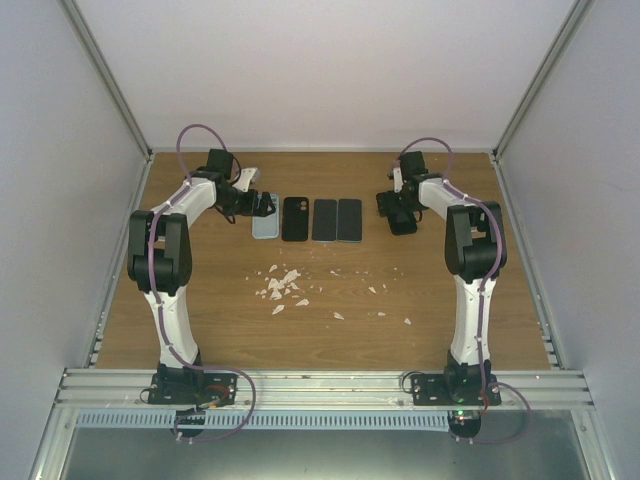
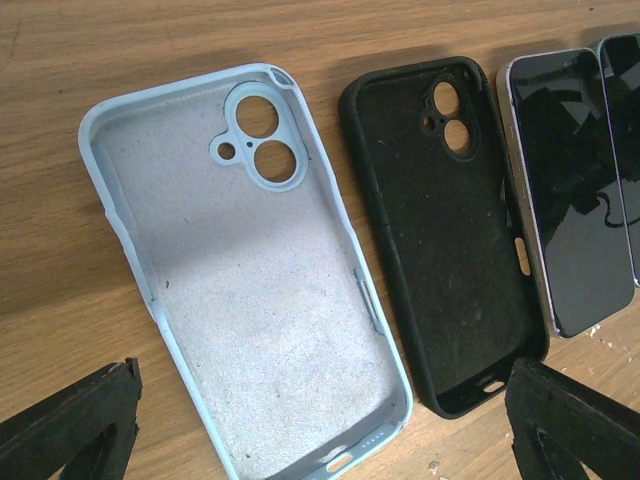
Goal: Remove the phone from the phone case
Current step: Pick up the phone at the center of the board.
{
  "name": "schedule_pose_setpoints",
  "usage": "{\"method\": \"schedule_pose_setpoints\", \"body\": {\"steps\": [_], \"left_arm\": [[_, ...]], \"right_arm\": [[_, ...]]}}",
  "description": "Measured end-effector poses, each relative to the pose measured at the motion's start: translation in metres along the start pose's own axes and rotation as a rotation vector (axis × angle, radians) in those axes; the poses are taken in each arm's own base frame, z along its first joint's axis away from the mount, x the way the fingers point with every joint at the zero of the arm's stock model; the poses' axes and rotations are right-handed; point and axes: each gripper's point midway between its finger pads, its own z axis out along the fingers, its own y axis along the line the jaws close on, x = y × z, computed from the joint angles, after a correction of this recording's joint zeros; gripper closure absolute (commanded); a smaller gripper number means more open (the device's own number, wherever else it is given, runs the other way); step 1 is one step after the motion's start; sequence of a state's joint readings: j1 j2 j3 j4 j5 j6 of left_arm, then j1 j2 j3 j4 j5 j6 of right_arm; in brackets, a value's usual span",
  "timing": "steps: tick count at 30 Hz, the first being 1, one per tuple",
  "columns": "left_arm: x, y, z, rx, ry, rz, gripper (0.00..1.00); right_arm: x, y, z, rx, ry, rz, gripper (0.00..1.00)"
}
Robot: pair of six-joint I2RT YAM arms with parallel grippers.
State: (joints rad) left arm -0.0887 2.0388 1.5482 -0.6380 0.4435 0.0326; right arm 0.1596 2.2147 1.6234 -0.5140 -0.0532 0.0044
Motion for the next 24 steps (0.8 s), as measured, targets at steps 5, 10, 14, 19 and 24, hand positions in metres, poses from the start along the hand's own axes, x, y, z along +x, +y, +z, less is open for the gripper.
{"method": "schedule_pose_setpoints", "body": {"steps": [5,10,14,19,24], "left_arm": [[-0.001,-0.001,-0.001,0.001,-0.002,0.002,0.01],[-0.004,-0.003,-0.007,-0.002,-0.017,0.010,0.01],[-0.011,-0.006,-0.015,-0.007,-0.040,0.023,0.01],[-0.023,-0.012,-0.029,-0.006,-0.080,0.059,0.01],[-0.033,-0.026,-0.047,0.017,-0.129,0.114,0.01]], "right_arm": [[0.012,0.008,-0.005,-0.042,-0.005,-0.093,0.06],[0.023,0.013,-0.009,-0.066,-0.008,-0.153,0.18],[0.025,0.014,-0.010,-0.083,-0.022,-0.184,0.28],[0.030,0.016,-0.015,-0.100,-0.027,-0.246,0.38],[0.054,0.019,-0.029,-0.122,0.025,-0.326,0.45]]}}
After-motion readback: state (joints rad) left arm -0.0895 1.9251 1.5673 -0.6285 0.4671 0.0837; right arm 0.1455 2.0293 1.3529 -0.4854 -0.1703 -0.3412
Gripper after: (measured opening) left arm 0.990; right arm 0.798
